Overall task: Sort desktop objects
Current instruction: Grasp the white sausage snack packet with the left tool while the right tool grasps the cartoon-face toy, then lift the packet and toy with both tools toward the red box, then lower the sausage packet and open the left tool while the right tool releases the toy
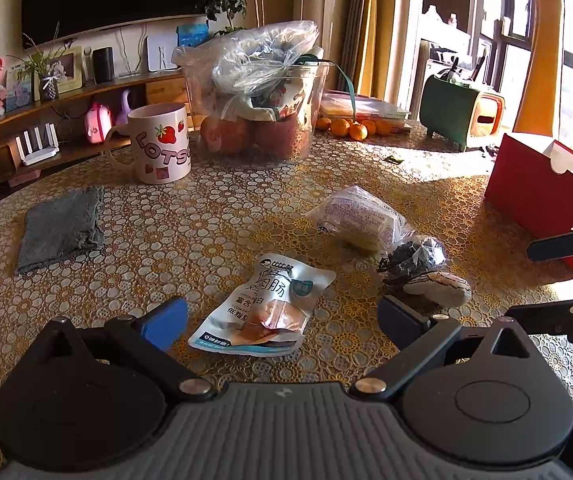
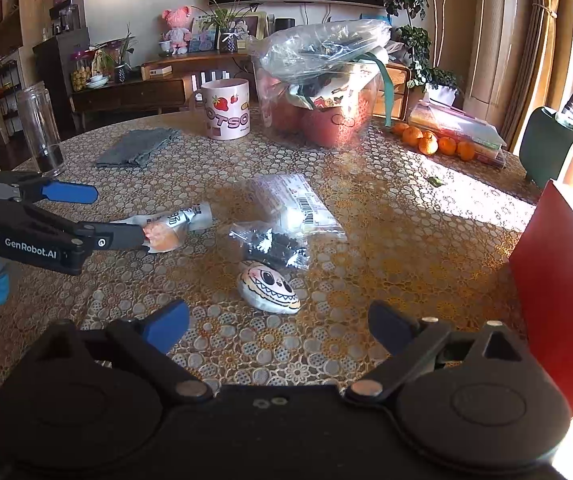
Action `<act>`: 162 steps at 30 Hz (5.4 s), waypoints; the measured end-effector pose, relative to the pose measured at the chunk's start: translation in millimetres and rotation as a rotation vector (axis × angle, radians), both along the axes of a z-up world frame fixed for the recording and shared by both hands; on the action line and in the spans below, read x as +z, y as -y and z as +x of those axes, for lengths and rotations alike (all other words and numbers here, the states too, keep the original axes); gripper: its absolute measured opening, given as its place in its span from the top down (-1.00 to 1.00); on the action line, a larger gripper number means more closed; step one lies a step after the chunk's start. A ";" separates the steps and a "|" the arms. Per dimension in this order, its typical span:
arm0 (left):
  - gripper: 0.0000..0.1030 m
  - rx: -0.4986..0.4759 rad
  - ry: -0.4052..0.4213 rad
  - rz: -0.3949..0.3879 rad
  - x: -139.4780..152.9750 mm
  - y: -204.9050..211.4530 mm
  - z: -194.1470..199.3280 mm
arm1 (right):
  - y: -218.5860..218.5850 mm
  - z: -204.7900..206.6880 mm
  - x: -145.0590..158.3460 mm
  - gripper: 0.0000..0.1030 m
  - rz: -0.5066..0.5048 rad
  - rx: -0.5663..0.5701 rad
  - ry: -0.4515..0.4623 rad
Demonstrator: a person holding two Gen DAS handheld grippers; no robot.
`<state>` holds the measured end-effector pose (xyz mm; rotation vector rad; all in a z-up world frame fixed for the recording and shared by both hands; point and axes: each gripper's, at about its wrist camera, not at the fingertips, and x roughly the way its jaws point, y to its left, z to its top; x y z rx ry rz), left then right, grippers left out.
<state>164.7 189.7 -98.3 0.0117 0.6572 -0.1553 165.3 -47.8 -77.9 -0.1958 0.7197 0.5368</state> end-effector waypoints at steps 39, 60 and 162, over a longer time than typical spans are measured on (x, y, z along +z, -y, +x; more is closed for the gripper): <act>-0.35 -0.002 -0.043 0.050 -36.5 -2.2 42.4 | -22.7 59.7 -40.5 -0.24 0.104 -0.084 -0.166; -0.17 0.044 -0.084 -0.024 -28.6 1.4 27.6 | -7.4 38.4 -31.0 0.13 0.061 -0.077 -0.150; -0.13 -0.132 0.007 0.075 94.0 421.9 107.6 | 342.2 69.5 47.1 0.13 0.077 -0.421 0.136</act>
